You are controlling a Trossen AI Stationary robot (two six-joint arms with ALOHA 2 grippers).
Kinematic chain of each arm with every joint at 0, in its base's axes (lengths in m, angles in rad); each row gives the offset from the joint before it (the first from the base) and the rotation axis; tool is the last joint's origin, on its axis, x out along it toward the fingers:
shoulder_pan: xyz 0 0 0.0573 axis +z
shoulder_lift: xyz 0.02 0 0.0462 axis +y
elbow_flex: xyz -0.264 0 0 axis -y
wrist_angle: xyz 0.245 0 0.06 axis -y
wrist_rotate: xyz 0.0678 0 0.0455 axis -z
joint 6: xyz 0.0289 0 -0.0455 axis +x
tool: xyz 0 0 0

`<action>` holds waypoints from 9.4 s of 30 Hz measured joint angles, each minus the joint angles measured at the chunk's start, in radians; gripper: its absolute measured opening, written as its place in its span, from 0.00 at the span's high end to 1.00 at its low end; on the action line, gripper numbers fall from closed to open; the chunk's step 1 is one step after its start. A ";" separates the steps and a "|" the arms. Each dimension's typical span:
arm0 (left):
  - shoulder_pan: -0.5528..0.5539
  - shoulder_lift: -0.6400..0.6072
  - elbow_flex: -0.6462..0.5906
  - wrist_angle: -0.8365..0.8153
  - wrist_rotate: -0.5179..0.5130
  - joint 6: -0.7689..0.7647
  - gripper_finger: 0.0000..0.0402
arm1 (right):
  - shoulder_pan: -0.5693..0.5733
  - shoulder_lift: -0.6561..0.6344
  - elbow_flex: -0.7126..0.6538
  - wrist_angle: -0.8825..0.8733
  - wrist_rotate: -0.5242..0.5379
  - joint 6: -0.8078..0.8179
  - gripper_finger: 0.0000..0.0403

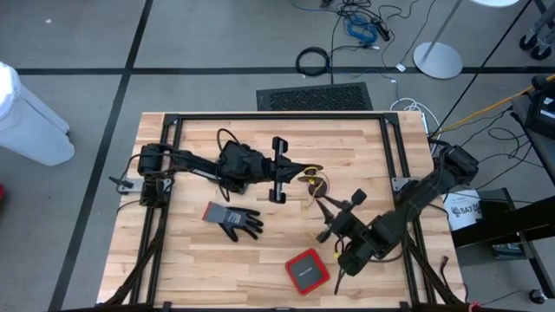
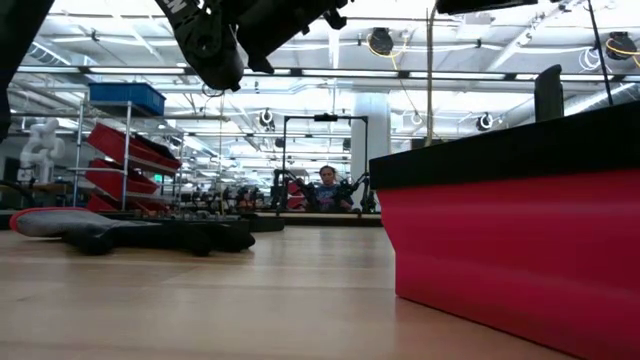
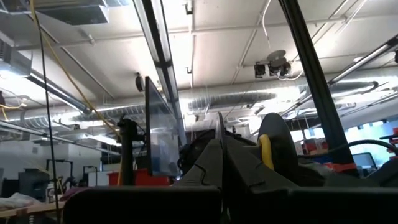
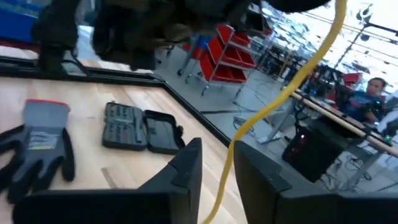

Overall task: Coil cords
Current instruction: Coil the yellow wire onto the spool

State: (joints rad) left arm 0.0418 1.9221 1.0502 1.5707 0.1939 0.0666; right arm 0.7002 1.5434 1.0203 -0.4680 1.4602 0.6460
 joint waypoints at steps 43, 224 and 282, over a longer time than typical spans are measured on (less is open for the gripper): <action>0.004 0.000 -0.001 -0.015 -0.014 0.071 1.00 | -0.052 0.023 0.002 -0.351 0.062 0.547 0.84; -0.055 0.028 0.034 -0.270 -0.479 0.563 1.00 | -0.287 -0.061 0.000 0.078 -0.187 -0.148 1.00; -0.030 -0.096 0.033 -0.487 -0.055 0.230 1.00 | -0.241 -0.374 -0.001 -0.395 -0.619 -0.233 0.90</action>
State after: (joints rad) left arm 0.0114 1.8259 1.0836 1.0836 0.1386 0.2962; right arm 0.4595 1.1690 1.0189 -0.8627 0.8408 0.4131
